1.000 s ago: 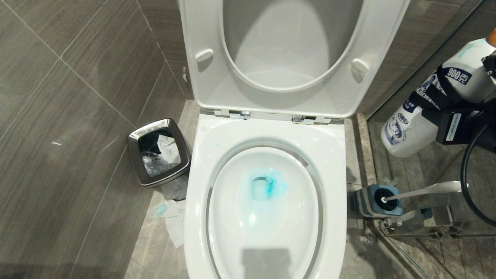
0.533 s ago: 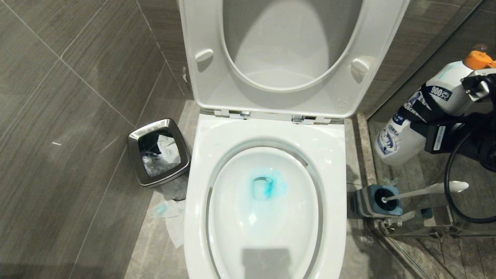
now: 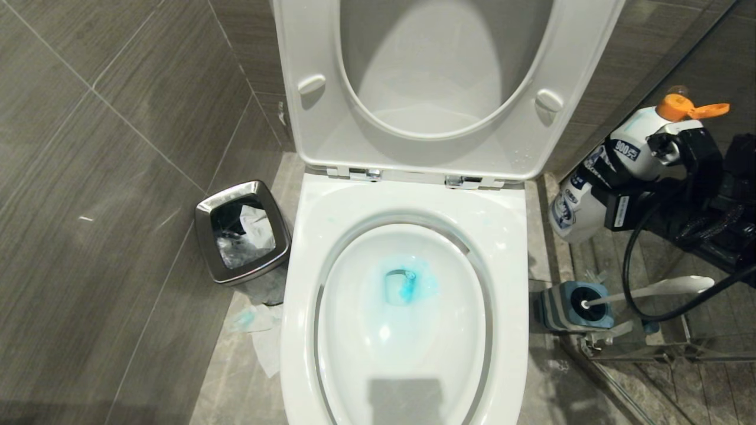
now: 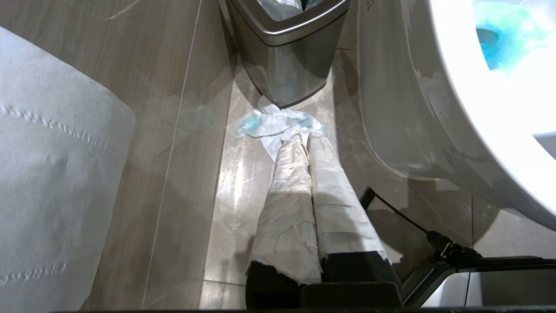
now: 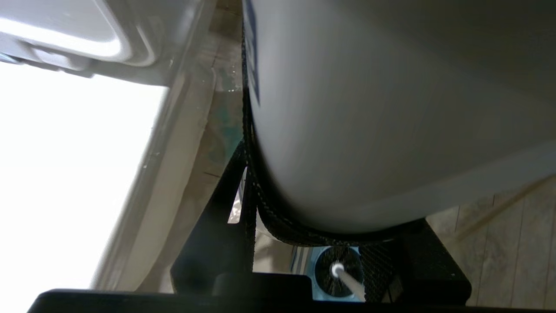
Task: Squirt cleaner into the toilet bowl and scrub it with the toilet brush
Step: Place the cleaning agent on the floor
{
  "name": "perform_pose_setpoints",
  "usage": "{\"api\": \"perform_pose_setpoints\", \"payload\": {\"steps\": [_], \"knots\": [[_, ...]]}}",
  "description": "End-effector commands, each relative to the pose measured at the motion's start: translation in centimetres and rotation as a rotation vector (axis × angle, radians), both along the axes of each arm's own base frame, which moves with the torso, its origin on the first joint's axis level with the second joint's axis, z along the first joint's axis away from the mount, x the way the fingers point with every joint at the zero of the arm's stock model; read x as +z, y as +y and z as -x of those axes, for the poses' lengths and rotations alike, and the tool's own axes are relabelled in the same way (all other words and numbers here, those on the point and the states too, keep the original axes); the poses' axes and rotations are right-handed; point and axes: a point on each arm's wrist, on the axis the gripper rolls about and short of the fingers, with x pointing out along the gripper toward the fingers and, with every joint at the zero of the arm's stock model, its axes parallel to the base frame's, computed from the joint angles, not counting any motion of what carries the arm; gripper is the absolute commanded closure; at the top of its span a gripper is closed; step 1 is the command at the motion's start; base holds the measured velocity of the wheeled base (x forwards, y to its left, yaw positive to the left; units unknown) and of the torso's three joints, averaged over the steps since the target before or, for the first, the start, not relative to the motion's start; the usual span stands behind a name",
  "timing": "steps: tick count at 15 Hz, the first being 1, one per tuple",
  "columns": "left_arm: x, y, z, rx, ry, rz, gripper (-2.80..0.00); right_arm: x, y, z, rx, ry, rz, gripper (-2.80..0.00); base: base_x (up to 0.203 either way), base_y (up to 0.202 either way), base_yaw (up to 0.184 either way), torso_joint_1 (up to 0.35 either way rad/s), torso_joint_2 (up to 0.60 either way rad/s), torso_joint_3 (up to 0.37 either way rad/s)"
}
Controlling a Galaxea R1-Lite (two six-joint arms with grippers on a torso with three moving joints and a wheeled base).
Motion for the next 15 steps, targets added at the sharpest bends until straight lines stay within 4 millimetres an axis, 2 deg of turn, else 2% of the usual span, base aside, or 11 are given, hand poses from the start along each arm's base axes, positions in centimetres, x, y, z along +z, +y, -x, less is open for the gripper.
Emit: {"api": "perform_pose_setpoints", "payload": {"steps": [1, 8, 12, 15], "knots": [[0.0, 0.0, 0.0, 0.001, 0.0, 0.0, 0.0, -3.1, 0.3, -2.4, -0.001, 0.038, 0.017, 0.0, 0.0, 0.0, 0.0, 0.0, 0.0, 0.0], [0.0, 0.0, 0.0, 0.0, 0.0, 0.0, 0.0, -8.7, 0.5, -7.7, -0.012, -0.021, 0.011, 0.0, 0.0, 0.0, 0.0, 0.0, 0.0, 0.0], [0.0, 0.0, 0.0, 0.0, 0.0, 0.0, 0.0, -9.3, 0.7, -9.7, -0.008, -0.063, 0.004, 0.0, 0.0, 0.0, 0.0, 0.0, 0.0, 0.0], [0.0, 0.0, 0.0, 0.0, 0.0, 0.0, 0.0, -10.4, 0.8, -10.3, -0.008, -0.043, 0.006, 0.0, 0.0, 0.0, 0.0, 0.0, 0.0, 0.0]]}}
